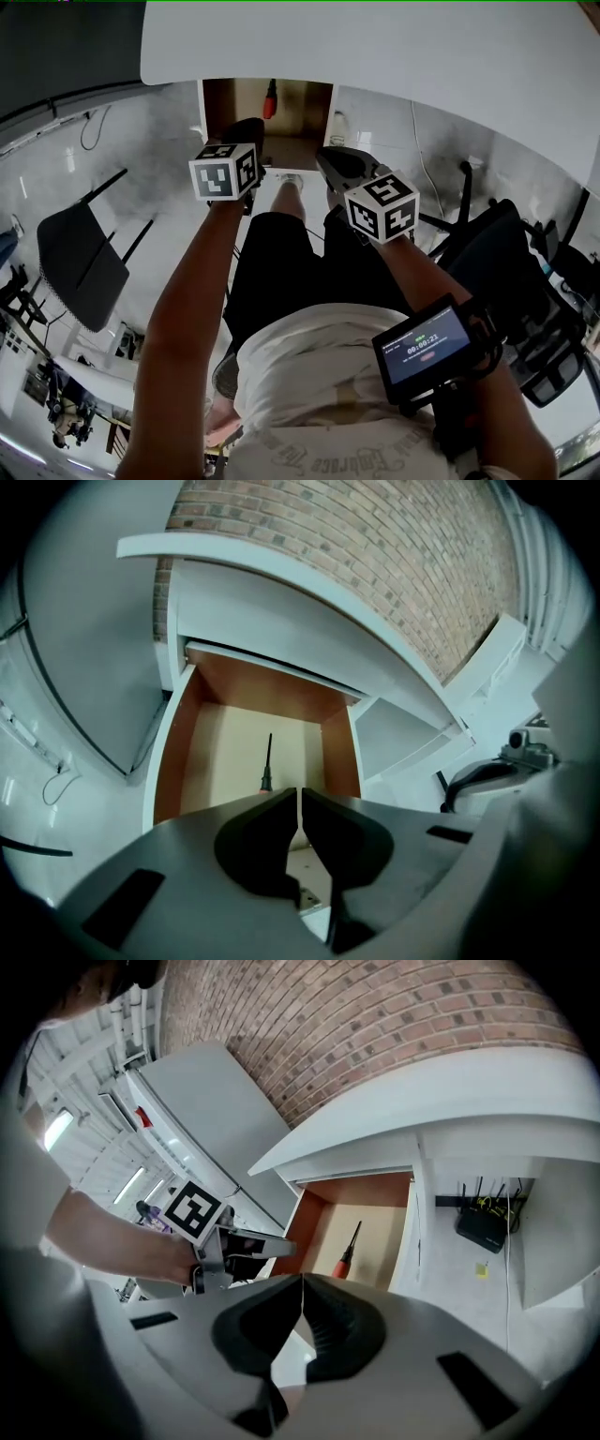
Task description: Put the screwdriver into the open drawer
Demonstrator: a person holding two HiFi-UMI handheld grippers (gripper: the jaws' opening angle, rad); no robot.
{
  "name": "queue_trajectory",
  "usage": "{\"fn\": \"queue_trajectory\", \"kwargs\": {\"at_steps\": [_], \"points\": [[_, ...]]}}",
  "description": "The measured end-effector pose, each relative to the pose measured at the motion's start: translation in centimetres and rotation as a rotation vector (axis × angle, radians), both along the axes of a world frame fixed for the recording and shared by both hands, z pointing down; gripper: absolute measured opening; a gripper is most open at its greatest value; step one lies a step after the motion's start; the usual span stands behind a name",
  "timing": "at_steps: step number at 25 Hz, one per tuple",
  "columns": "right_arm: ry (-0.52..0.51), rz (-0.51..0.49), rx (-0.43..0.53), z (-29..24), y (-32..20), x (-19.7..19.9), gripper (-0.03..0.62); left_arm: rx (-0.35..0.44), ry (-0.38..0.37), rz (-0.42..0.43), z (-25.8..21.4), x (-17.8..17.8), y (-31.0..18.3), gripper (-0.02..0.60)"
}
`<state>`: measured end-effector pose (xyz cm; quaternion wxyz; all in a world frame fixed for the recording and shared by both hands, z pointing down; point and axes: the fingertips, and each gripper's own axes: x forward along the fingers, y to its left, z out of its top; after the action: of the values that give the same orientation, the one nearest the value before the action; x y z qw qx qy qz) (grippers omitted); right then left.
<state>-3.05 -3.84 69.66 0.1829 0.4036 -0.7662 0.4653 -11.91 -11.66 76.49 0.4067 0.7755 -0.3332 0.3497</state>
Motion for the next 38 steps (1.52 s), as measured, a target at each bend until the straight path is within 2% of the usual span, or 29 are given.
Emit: {"fn": "queue_trajectory", "kwargs": {"at_steps": [4,13,18,24,30,38], "points": [[0.016,-0.005,0.031,-3.5,-0.8,-1.6,0.023,0.043,0.027,0.027,-5.1,-1.3,0.2,0.029],[0.050,0.005,0.118,-8.4,-2.5,-1.3,0.023,0.137,0.149,0.044,-13.5,-2.1,0.1,0.020],[0.066,0.006,0.158,-10.6,-2.9,-1.1,0.023,0.168,0.185,0.012,-17.0,-3.3,0.2,0.020],[0.074,0.003,0.256,-14.5,-3.9,-1.5,0.023,0.223,0.212,0.063,-20.8,-3.0,1.4,0.020],[0.075,-0.002,0.359,-18.6,-4.6,-1.7,0.023,0.282,0.258,0.073,-24.0,-3.2,1.8,0.020],[0.070,0.037,0.477,-23.6,-6.8,-1.7,0.023,0.392,0.280,0.100,-28.6,-4.7,-0.1,0.020]]}}
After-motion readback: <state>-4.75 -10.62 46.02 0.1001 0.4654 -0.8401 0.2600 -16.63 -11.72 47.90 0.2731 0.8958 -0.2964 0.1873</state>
